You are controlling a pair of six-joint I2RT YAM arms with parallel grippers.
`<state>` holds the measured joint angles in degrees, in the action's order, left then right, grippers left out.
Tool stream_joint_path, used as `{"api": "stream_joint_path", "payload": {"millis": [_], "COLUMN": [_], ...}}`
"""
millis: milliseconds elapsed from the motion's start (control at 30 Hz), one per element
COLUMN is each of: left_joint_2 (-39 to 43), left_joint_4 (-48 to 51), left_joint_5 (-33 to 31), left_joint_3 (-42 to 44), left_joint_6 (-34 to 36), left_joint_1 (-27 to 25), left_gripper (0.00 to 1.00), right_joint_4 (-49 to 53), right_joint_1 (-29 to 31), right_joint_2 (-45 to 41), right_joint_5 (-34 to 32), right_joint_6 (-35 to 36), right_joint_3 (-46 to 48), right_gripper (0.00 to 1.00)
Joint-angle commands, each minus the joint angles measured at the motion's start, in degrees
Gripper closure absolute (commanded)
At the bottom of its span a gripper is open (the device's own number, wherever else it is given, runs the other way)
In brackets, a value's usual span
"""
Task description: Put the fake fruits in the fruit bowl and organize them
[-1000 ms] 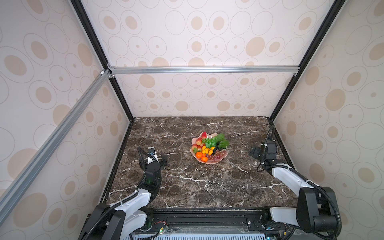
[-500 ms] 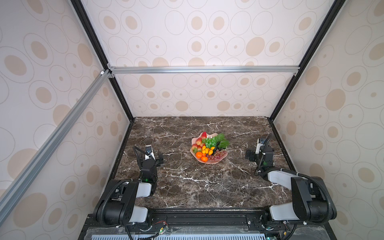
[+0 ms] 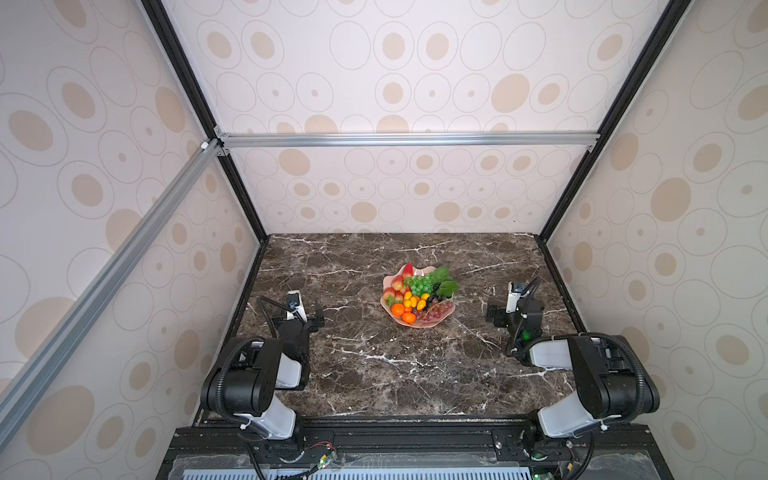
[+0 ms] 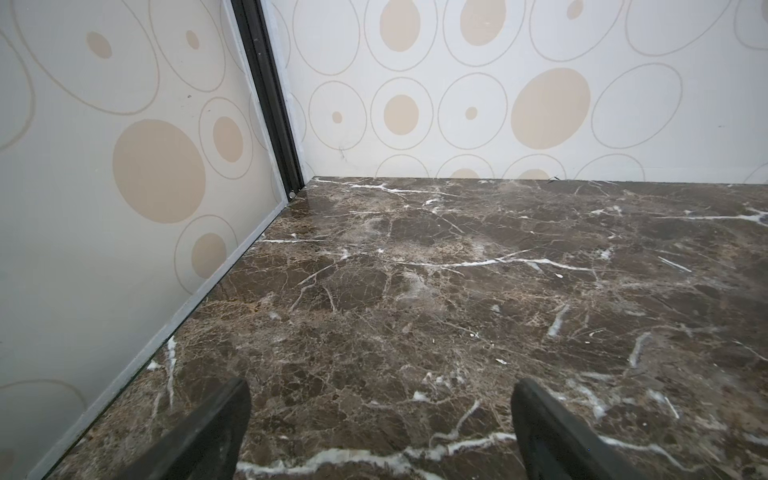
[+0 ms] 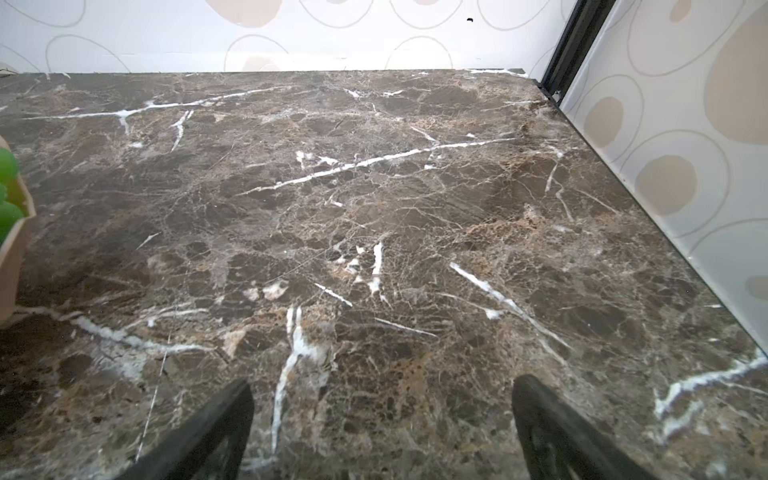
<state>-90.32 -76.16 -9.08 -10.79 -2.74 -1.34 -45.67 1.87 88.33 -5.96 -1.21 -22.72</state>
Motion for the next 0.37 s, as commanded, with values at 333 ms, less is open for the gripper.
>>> {"api": "stream_joint_path", "payload": {"millis": [333], "left_joint_2": [0.0], "left_joint_4": [-0.9], "left_joint_5": [3.7], "left_joint_3": [-2.3], "left_joint_6": [1.6], "left_joint_1": [-0.1], "left_gripper": [0.02], "right_joint_4": [-0.3], "right_joint_1": [0.3], "right_joint_2": [-0.5], "right_joint_5": [0.3], "right_joint_6": [1.0], "right_joint_3": [-1.0], "right_gripper": [0.0]}}
